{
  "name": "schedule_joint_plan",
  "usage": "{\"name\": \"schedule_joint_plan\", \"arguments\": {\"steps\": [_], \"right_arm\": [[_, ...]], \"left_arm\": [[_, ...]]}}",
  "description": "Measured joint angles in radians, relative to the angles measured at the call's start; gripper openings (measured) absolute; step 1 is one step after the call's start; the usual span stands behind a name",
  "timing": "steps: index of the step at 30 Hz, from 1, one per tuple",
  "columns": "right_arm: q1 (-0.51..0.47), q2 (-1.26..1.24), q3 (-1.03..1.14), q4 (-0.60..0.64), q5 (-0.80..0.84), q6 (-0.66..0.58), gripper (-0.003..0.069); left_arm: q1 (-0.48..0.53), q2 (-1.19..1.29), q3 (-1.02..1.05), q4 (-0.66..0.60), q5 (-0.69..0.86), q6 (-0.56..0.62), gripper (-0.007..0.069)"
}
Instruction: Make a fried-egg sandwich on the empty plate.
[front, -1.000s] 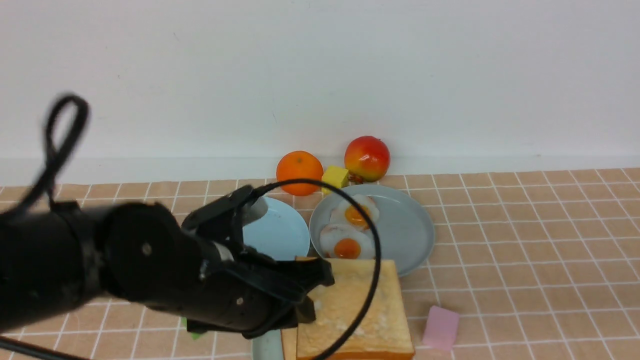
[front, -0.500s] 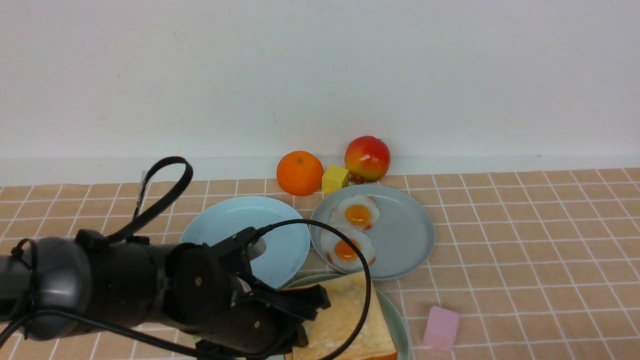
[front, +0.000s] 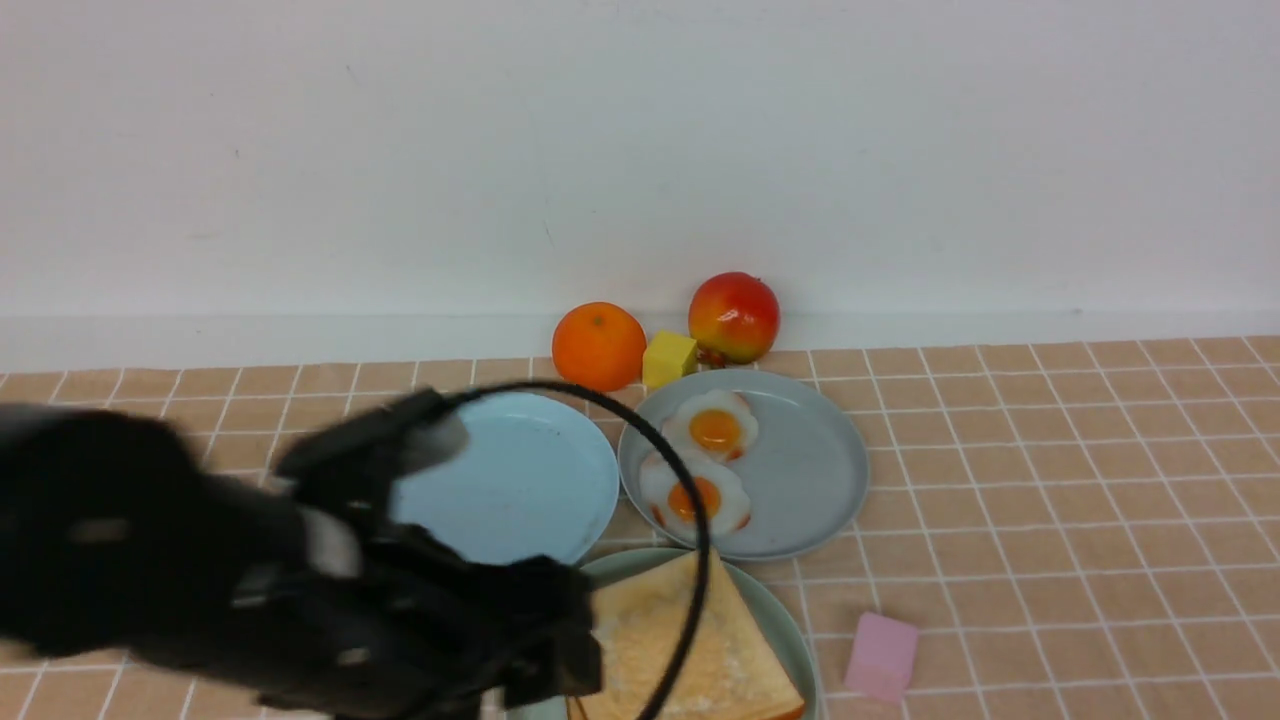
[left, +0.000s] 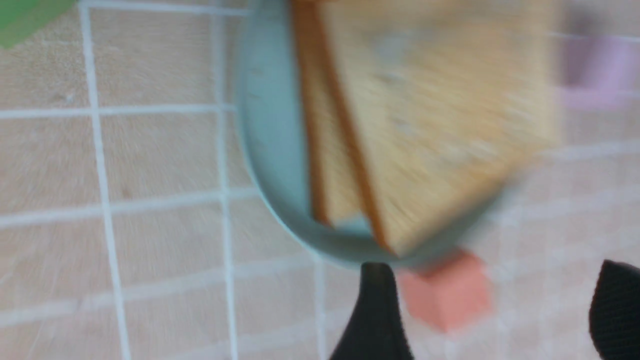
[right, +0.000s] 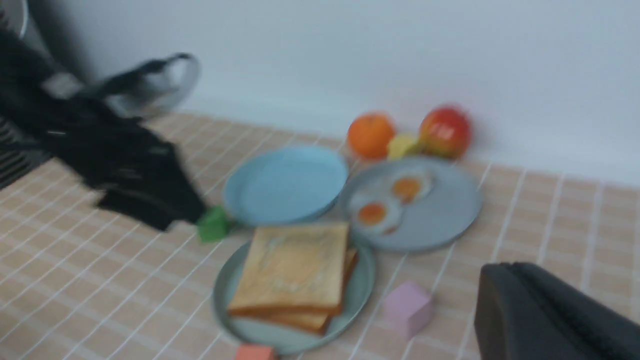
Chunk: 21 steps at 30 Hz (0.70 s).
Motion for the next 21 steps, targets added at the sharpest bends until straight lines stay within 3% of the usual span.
{"name": "schedule_joint_plan", "arguments": {"steps": [3,7,12,13,14,15,21], "right_arm": [[0.000,-0.034,0.009,-0.049,0.010,0.000,-0.0013],[0.000,-0.032,0.059,-0.084,0.026,0.000,-0.0009],[0.000,-0.031,0.104,-0.092,0.006,0.000,-0.0008],[0.000,-0.031,0.105,-0.092,0.006,0.000,-0.0008],[0.000,-0.031,0.107,-0.092,0.005,0.000,-0.0006],[0.000,-0.031,0.107,-0.092,0.004,0.000,-0.0006],[0.000,-0.031,0.107,-0.092,0.000,0.000,-0.0002]], "left_arm": [[-0.001,-0.204,0.000,0.018,0.105,0.001,0.0535],[-0.002,-0.515,0.001,0.054,0.233,0.000,0.0448],[-0.002,-0.786,0.001,0.112,0.356,-0.010,0.0171],[-0.002,-0.792,0.001,0.118,0.361,-0.010,0.0156],[-0.002,-0.827,0.001,0.145,0.403,-0.014,0.0046],[-0.002,-0.837,0.001,0.162,0.438,-0.014,-0.0004],[-0.002,-0.840,0.003,0.233,0.523,-0.021,-0.0013]]}}
